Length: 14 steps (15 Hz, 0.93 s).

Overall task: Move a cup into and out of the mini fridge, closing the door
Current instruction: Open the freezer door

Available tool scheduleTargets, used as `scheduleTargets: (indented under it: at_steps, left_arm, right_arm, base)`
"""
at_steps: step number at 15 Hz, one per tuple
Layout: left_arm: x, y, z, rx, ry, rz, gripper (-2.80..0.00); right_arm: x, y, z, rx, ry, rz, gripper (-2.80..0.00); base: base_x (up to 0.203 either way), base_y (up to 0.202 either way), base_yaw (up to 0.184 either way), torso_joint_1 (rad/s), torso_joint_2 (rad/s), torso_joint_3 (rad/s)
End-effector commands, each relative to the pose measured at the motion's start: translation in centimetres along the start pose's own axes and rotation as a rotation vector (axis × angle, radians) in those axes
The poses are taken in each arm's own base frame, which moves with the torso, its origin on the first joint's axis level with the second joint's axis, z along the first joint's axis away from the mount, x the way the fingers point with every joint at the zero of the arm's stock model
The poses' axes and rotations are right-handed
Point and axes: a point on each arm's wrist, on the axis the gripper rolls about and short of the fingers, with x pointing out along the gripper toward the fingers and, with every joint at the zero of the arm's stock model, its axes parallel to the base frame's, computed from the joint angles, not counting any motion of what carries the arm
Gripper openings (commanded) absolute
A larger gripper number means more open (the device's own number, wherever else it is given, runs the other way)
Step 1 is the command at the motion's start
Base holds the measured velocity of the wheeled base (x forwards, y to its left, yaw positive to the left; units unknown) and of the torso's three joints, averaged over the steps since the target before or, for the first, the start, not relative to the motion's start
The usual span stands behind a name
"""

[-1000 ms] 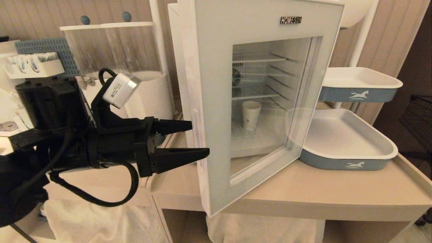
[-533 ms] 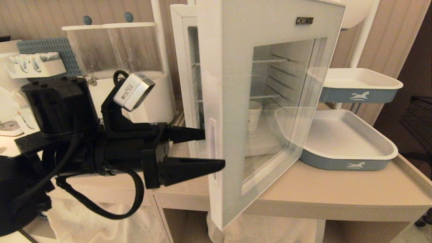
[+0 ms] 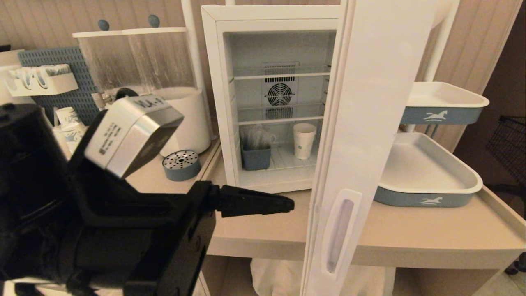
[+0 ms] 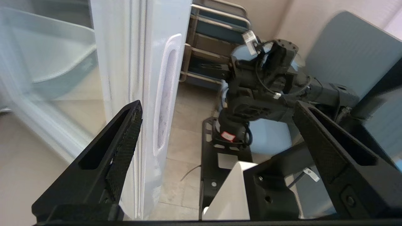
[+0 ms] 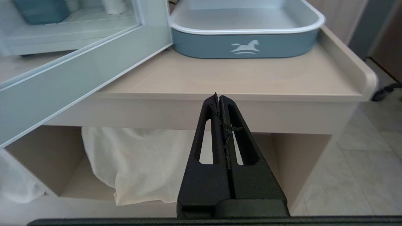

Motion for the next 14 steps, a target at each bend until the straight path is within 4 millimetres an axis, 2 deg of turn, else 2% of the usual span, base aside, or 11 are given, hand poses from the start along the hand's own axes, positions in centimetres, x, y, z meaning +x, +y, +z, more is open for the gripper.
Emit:
scheduleTargets:
  at_steps: [1, 5, 7, 11, 14]
  left_arm:
    - [-2.4, -2.1, 0.0, 0.027, -0.036, 0.016, 0.0]
    - [-6.7, -5.8, -0.4, 0.021, -0.053, 0.095, 0.0]
    - [-7.8, -6.8, -0.5, 0.019, -0.05, 0.115, 0.0]
    - [-5.8, -4.2, -2.4, -0.077, 0.052, 0.165, 0.0]
    - [-6.3, -4.6, -2.5, -0.07, 0.041, 0.181, 0.0]
  right_arm:
    - [0.0, 0.0, 0.0, 0.0, 0.002, 0.002, -2.8]
    - [0.0, 0.0, 0.0, 0.0, 0.002, 0.002, -2.8]
    - [0.0, 0.0, 0.0, 0.0, 0.002, 0.002, -2.8]
    - [0.0, 0.0, 0.0, 0.001, 0.002, 0.002, -2.8]
    - [0.0, 0.0, 0.0, 0.001, 0.002, 0.002, -2.8]
  base:
    - [0.0, 0.0, 0.0, 0.0, 0.0, 0.0]
    - [0.0, 0.0, 0.0, 0.0, 0.0, 0.0]
    - [0.0, 0.0, 0.0, 0.0, 0.0, 0.0]
    - [0.0, 0.0, 0.0, 0.0, 0.0, 0.0]
    - [0.0, 0.0, 0.0, 0.0, 0.0, 0.0]
